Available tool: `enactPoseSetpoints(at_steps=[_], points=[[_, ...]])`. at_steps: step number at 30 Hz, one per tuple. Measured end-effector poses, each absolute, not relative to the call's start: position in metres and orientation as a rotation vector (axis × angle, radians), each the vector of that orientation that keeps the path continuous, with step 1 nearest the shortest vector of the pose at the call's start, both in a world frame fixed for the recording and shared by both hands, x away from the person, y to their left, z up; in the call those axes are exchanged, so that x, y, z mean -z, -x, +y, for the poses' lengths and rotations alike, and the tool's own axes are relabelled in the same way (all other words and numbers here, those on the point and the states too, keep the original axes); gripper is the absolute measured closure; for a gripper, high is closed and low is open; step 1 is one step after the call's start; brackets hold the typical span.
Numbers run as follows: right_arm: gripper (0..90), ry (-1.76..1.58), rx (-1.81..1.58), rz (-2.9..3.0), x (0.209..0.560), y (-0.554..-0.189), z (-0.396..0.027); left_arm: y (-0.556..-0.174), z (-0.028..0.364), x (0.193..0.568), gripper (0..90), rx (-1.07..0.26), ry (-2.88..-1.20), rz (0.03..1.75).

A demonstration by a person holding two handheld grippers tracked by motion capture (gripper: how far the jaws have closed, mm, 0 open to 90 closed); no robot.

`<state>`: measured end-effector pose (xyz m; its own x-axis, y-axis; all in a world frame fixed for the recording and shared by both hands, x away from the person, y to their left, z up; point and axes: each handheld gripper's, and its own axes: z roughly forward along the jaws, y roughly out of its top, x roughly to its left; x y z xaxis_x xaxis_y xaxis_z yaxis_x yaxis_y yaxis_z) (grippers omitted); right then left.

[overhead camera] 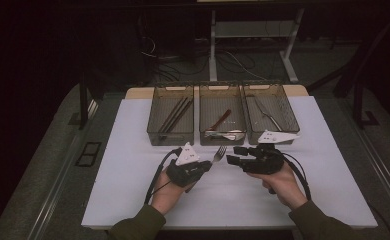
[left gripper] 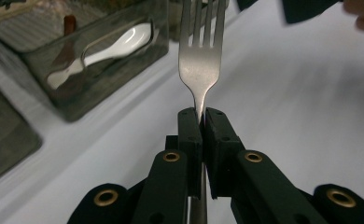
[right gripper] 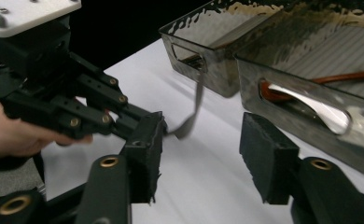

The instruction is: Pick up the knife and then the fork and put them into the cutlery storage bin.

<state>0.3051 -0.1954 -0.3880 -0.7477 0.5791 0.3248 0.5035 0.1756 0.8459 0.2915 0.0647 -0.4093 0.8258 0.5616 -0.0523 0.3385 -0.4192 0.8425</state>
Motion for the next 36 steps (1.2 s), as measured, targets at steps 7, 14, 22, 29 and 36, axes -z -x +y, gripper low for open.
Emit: enactPoseSetpoints(at_steps=[7, 14, 22, 29, 36], points=[[67.6, -1.144, -1.664, 2.339, 0.392, -0.322, -0.189, -0.297, 0.044, 0.403, 84.8, -0.298, -2.001, 0.655], [85.5, -1.161, -1.714, 2.278, 0.385, -0.327, -0.202, -0.302, 0.034, 0.403, 75.6, -0.282, -1.947, 0.656], [85.9, -1.162, -1.669, 2.203, 0.368, -0.339, -0.229, -0.301, 0.058, 0.4, 55.1, -0.284, -1.938, 0.663], [85.9, -1.173, -1.631, 2.147, 0.348, -0.349, -0.254, -0.295, 0.094, 0.401, 44.8, -0.269, -1.948, 0.642], [86.0, -1.19, -1.611, 2.077, 0.322, -0.362, -0.279, -0.285, 0.125, 0.406, 36.7, -0.262, -1.95, 0.645]])
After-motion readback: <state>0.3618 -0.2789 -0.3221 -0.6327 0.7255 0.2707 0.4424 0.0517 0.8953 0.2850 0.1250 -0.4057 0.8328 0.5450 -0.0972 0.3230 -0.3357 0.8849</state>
